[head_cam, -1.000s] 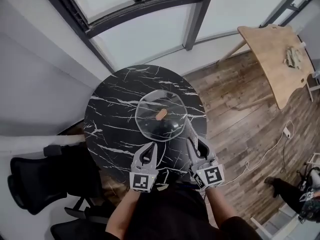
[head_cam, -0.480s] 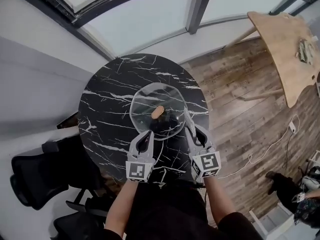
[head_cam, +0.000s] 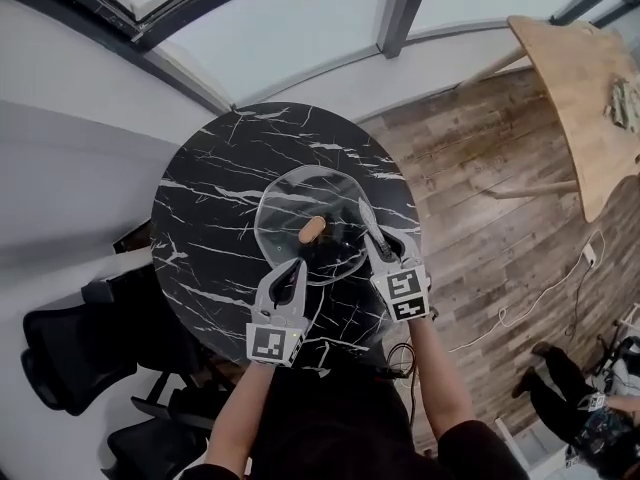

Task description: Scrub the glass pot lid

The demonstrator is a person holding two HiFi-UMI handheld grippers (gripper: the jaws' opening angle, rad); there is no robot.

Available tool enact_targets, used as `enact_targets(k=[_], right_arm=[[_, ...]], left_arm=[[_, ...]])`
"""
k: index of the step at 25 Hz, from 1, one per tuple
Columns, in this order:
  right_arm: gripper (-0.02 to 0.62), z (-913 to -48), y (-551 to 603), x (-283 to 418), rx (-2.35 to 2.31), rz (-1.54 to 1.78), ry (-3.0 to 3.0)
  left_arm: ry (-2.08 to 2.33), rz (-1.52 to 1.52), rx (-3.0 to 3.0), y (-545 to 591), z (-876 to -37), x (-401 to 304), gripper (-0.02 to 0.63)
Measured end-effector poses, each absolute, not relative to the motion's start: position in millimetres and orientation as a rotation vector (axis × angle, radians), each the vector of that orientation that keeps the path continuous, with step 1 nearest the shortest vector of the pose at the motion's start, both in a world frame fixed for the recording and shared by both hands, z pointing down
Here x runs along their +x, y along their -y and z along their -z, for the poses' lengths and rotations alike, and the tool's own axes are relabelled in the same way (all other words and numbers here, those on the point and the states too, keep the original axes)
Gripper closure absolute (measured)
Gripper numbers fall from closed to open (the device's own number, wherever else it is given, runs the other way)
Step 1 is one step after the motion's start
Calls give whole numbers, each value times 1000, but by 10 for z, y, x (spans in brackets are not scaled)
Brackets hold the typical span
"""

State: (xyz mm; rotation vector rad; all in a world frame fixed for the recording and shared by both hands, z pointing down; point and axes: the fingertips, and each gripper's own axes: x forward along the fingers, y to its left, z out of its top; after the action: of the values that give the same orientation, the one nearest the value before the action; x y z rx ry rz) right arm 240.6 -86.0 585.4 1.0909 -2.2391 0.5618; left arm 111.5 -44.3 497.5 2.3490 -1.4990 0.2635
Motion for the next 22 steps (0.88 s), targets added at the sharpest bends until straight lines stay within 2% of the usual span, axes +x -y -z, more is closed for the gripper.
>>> enact_targets(k=[9,22], right_arm=[[518,-6435,954,2224,872,-439,2123],[518,-6766,811,1963,757,-321,1991]], left_arm=[[1540,-226,2281,542,-5102,982,604],[1540,-162,2248,427,-5162,704,604]])
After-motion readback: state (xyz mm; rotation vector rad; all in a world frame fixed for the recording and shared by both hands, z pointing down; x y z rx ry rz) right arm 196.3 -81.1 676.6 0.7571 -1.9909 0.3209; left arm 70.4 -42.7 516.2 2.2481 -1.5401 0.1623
